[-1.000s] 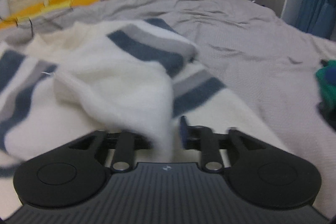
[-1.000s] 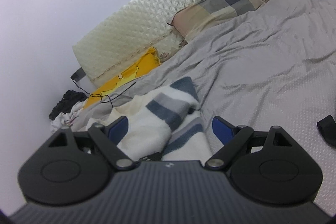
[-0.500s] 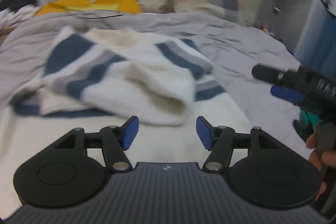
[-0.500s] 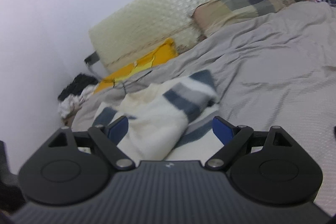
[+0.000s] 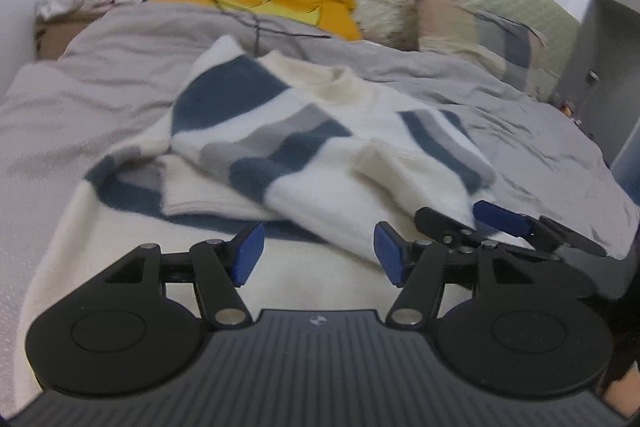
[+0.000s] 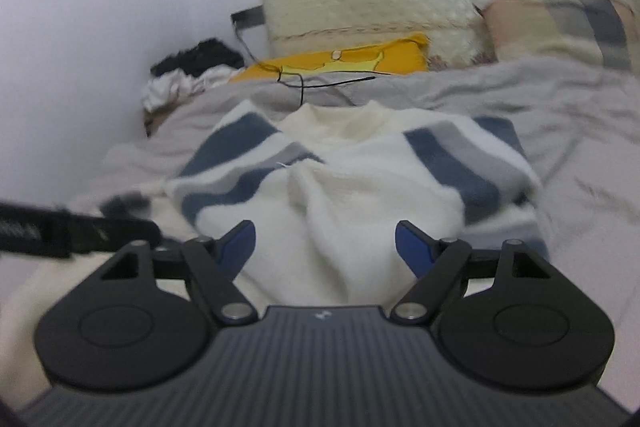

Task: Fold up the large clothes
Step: 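Grasp the sweater side edge with the right gripper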

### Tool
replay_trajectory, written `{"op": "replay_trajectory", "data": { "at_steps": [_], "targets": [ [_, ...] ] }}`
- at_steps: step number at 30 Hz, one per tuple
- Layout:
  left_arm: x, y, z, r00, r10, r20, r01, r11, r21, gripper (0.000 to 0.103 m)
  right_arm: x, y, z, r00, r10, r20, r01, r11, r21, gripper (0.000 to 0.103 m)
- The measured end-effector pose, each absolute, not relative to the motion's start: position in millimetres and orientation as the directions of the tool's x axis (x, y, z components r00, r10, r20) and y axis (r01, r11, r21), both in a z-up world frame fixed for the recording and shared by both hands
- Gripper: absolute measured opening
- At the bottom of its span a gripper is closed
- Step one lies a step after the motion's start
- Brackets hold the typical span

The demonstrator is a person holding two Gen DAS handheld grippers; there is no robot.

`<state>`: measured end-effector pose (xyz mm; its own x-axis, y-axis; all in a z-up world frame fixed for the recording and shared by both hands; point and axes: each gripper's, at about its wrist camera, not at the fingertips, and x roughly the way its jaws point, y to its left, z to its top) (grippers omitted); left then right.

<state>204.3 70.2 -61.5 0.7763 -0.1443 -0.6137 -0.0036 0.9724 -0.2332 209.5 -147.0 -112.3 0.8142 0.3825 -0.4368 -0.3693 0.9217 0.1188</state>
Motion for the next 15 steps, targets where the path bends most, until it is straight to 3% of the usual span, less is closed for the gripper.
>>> {"op": "replay_trajectory", "data": {
  "at_steps": [5,10,15],
  "targets": [
    [226,79,-81,0.765,-0.116,-0.634,-0.017,0.980,-0.200,0.066,243,-127,-133,0.806,0.363,-0.467,-0.389,0.920,0.043,0.068],
    [252,83,-118,0.709,-0.120,-0.695,-0.034,0.978,-0.204,0.066,256,-125,-145,0.817,0.348,-0.460,-0.360,0.931,0.065,0.065],
    [262,82,-130,0.706,-0.114,-0.699,-0.027,0.982,-0.188,0.066,264,-126,-146,0.833,0.321,-0.452,-0.318,0.944,0.085,0.051]
  ]
}}
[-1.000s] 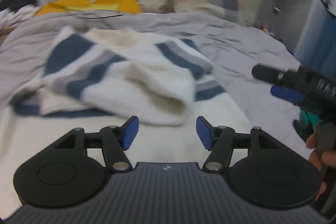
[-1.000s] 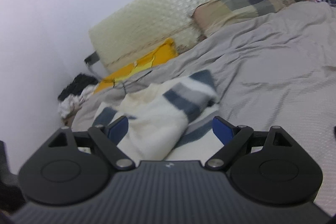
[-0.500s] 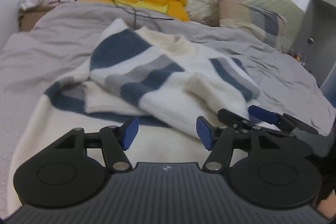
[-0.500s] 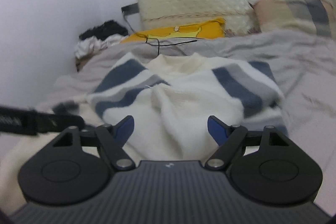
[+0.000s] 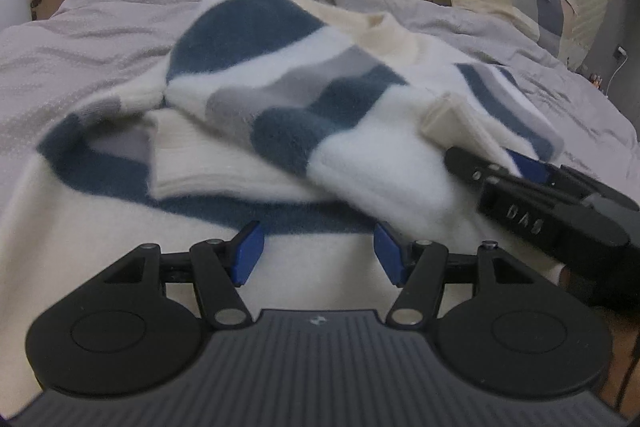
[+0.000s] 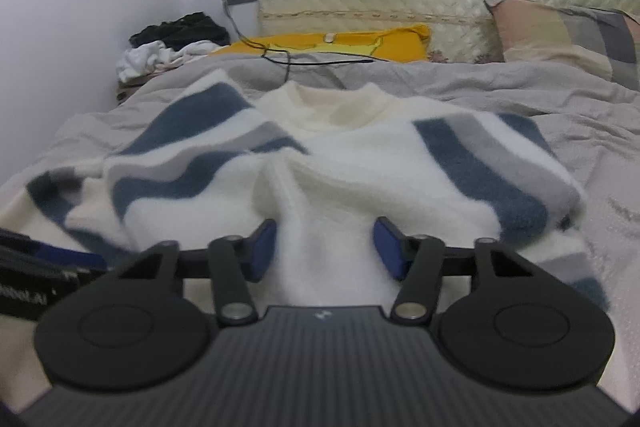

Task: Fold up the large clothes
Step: 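Grasp the sweater side edge with the right gripper, then fold the side edge over toward the sweater center and open the right gripper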

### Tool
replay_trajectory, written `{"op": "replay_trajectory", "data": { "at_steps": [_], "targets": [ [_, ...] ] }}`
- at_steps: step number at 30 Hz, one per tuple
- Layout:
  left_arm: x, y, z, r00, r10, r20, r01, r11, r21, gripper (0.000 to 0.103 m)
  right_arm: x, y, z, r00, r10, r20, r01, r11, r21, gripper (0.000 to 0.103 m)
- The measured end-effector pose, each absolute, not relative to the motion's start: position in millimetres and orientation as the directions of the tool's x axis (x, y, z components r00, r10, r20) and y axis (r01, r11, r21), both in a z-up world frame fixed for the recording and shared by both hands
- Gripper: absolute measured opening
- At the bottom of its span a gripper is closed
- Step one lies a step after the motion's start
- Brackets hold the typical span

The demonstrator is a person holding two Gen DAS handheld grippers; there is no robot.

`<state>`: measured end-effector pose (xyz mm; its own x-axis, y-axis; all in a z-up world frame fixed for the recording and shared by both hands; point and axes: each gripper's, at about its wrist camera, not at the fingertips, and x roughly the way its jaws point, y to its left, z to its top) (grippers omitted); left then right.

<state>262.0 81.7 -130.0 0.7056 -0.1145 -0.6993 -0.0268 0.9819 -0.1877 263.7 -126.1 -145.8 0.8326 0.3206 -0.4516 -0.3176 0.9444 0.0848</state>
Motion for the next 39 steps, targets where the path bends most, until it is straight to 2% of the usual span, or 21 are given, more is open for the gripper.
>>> {"op": "replay_trajectory", "data": {
  "at_steps": [3,5,7,13,18,22,28,34,36,38,39],
  "targets": [
    [262,81,-132,0.707,-0.111,-0.698,-0.025,0.983,-0.182,0.066,268,-130,-143,0.826,0.328,-0.458,-0.308,0.944,0.120,0.041],
    [261,80,-131,0.708,-0.110,-0.697,-0.025,0.983,-0.181,0.066,267,-130,-137,0.826,0.332,-0.456,-0.309,0.942,0.128,0.025],
    [260,81,-130,0.707,-0.111,-0.698,-0.031,0.982,-0.188,0.066,264,-130,-130,0.832,0.324,-0.451,-0.304,0.945,0.118,0.015],
    [257,84,-126,0.700,-0.116,-0.705,-0.056,0.975,-0.215,0.066,243,-159,-98,0.900,0.233,-0.369,-0.200,0.972,0.126,0.013],
    [249,86,-122,0.700,-0.117,-0.704,-0.069,0.971,-0.230,0.066,221,-202,-85,0.940,0.097,-0.326,-0.033,0.980,0.196,0.013],
    [246,89,-121,0.700,-0.118,-0.704,-0.086,0.965,-0.247,0.066,204,-233,-98,0.911,-0.003,-0.413,0.124,0.956,0.267,0.013],
    [244,91,-123,0.704,-0.108,-0.702,-0.106,0.961,-0.254,0.066,213,-255,-148,0.760,0.091,-0.644,0.206,0.905,0.371,0.016],
    [240,92,-121,0.706,-0.103,-0.700,-0.111,0.961,-0.253,0.066,194,-266,-143,0.743,0.177,-0.645,0.204,0.859,0.470,0.022],
    [235,93,-118,0.707,-0.107,-0.699,-0.112,0.959,-0.259,0.066,177,-271,-137,0.738,0.206,-0.642,0.195,0.847,0.495,0.029],
    [230,94,-116,0.702,-0.114,-0.703,-0.117,0.955,-0.271,0.066,159,-275,-129,0.742,0.225,-0.632,0.187,0.836,0.516,0.041],
    [227,96,-115,0.699,-0.125,-0.704,-0.118,0.951,-0.287,0.066,148,-276,-125,0.745,0.230,-0.627,0.183,0.832,0.523,0.043]
  ]
}}
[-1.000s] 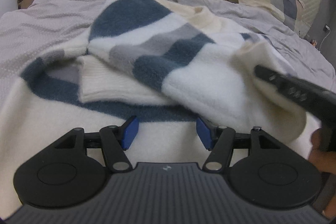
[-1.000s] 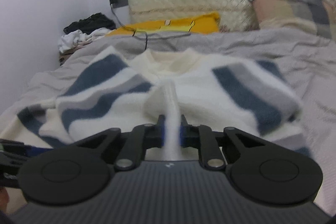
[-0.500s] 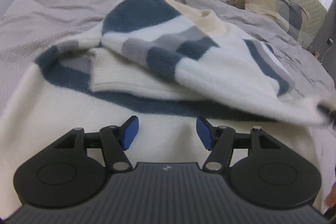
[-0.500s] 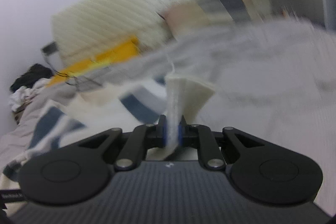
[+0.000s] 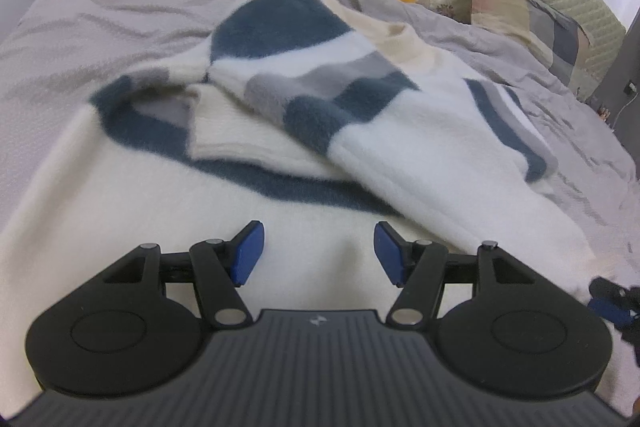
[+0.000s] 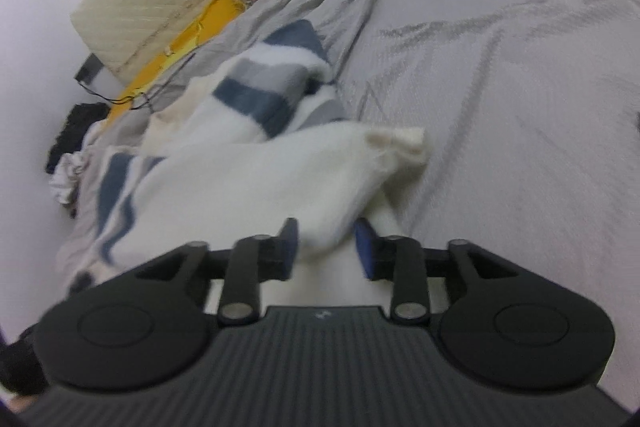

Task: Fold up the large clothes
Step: 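Fold the side edge over toward the sweater center and open the right gripper, then grasp the sweater hem with the right gripper while the left gripper approaches it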

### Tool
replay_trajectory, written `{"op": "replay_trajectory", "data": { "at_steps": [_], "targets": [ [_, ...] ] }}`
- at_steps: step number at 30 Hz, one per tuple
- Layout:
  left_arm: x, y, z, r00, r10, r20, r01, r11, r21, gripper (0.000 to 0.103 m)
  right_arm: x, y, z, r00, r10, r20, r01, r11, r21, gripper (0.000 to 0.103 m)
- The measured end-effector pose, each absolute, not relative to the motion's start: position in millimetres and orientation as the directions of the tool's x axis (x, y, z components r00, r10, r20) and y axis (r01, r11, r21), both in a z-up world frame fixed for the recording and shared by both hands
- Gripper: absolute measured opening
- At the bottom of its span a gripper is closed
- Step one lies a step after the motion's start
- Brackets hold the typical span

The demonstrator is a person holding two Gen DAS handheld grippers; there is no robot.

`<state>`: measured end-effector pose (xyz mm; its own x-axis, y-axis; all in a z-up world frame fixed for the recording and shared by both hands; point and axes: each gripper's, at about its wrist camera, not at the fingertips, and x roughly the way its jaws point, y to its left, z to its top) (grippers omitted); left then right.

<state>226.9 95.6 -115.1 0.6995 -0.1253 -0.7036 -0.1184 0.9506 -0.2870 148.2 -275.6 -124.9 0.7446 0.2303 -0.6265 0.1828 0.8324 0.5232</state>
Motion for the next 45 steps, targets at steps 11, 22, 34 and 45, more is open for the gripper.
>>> {"op": "replay_trajectory", "data": {
  "at_steps": [11,22,34,45],
  "targets": [
    [179,84,-91,0.710,-0.124,-0.693,-0.094,0.959,-0.268,0.066,81,-276,-98,0.742,0.223,-0.632,0.175,0.846,0.504,0.054],
    [155,98,-51,0.718,-0.068,-0.693,-0.085,0.979,-0.184,0.066,63,-294,-101,0.731,0.262,-0.630,0.200,0.801,0.565,0.073],
    [140,247,27,0.716,0.068,-0.694,-0.227,0.964,-0.139,0.074,77,-304,-126,0.683,0.264,-0.681,0.285,0.762,0.581,0.084],
    [95,335,-24,0.617,-0.241,-0.749,-0.120,0.912,-0.392,0.077,84,-310,-145,0.647,0.250,-0.721,0.361,0.733,0.577,0.085]
  ]
}}
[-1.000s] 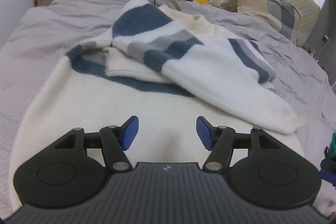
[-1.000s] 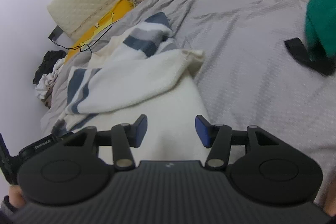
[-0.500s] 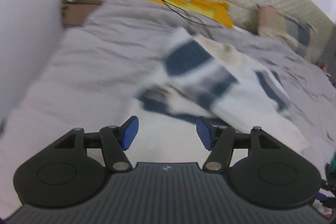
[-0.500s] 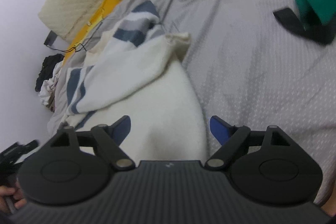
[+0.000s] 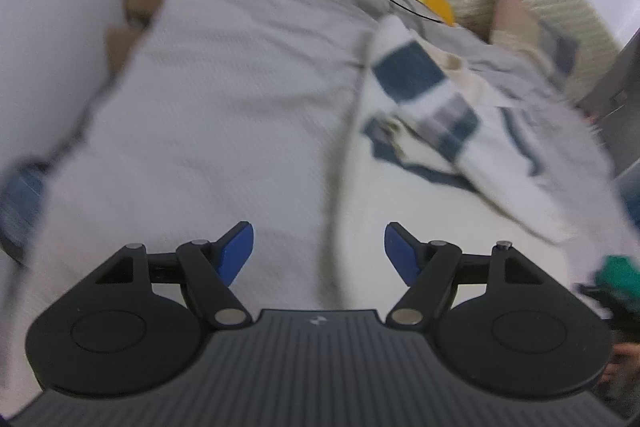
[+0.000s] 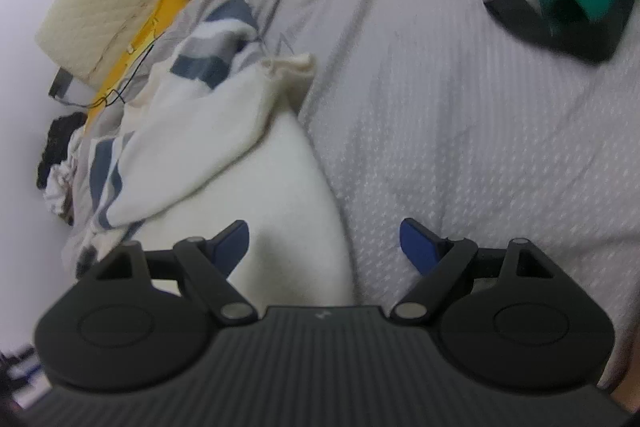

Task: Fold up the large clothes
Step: 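Grasp the sweater hem with the right gripper while the left gripper approaches it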

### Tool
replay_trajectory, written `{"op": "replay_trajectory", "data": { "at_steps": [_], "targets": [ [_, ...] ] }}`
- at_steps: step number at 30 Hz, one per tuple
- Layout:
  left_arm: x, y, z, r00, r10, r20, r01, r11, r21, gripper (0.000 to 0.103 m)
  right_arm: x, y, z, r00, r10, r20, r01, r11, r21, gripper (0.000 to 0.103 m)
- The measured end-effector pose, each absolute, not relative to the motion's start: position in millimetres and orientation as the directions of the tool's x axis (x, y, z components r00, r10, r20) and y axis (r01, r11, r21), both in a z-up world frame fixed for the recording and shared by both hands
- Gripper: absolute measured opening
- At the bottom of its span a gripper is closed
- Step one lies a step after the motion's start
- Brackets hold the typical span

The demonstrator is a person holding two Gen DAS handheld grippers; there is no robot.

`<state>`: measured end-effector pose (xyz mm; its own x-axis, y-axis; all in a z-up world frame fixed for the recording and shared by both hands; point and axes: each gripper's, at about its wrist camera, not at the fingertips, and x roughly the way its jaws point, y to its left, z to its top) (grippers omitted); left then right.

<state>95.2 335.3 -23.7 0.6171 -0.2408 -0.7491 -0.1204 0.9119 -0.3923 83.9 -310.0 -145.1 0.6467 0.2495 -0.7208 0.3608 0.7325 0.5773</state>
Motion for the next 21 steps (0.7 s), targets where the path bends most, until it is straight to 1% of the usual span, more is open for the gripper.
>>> {"op": "replay_trajectory", "data": {
  "at_steps": [1,3,5,6,7,10,13,15,17,18,19,21],
  "targets": [
    [92,337,-34,0.609,-0.286,-0.740,-0.115,0.891,-0.439,0.077,85,-310,-148,0.644,0.270,-0.716,0.361,0.718,0.595,0.086],
    [90,336,-52,0.583,-0.347,-0.735,-0.095,0.869,-0.486,0.077,85,-308,-152,0.638,0.328,-0.697,0.351,0.681,0.642,0.086],
    [92,329,-68,0.534,-0.335,-0.776,-0.076,0.895,-0.439,0.077,84,-308,-154,0.643,0.389,-0.660,0.334,0.633,0.699,0.086],
    [94,328,-76,0.518,-0.340,-0.785,-0.071,0.898,-0.435,0.077,83,-307,-155,0.649,0.431,-0.627,0.319,0.594,0.738,0.086],
    [95,330,-85,0.505,-0.371,-0.779,-0.076,0.880,-0.468,0.077,83,-306,-156,0.655,0.467,-0.594,0.305,0.556,0.773,0.086],
    [98,330,-105,0.486,-0.489,-0.725,-0.060,0.808,-0.586,0.077,82,-302,-150,0.675,0.520,-0.523,0.258,0.498,0.828,0.087],
    [99,321,-113,0.471,-0.595,-0.651,0.010,0.741,-0.671,0.077,83,-299,-142,0.693,0.571,-0.440,0.194,0.440,0.877,0.087],
    [101,313,-115,0.457,-0.641,-0.616,0.062,0.714,-0.697,0.077,83,-297,-137,0.702,0.603,-0.378,0.147,0.397,0.906,0.087],
    [104,302,-116,0.423,-0.673,-0.606,0.110,0.702,-0.703,0.081,82,-295,-132,0.707,0.619,-0.341,0.116,0.374,0.920,0.087],
    [105,295,-118,0.394,-0.688,-0.609,0.129,0.697,-0.705,0.083,82,-294,-132,0.706,0.620,-0.343,0.114,0.378,0.919,0.087],
    [107,290,-120,0.372,-0.689,-0.621,0.139,0.703,-0.697,0.084,84,-293,-132,0.702,0.612,-0.365,0.132,0.392,0.910,0.086],
    [109,283,-126,0.322,-0.683,-0.655,0.140,0.719,-0.681,0.084,86,-291,-140,0.674,0.577,-0.462,0.216,0.445,0.869,0.086]
  ]
}}
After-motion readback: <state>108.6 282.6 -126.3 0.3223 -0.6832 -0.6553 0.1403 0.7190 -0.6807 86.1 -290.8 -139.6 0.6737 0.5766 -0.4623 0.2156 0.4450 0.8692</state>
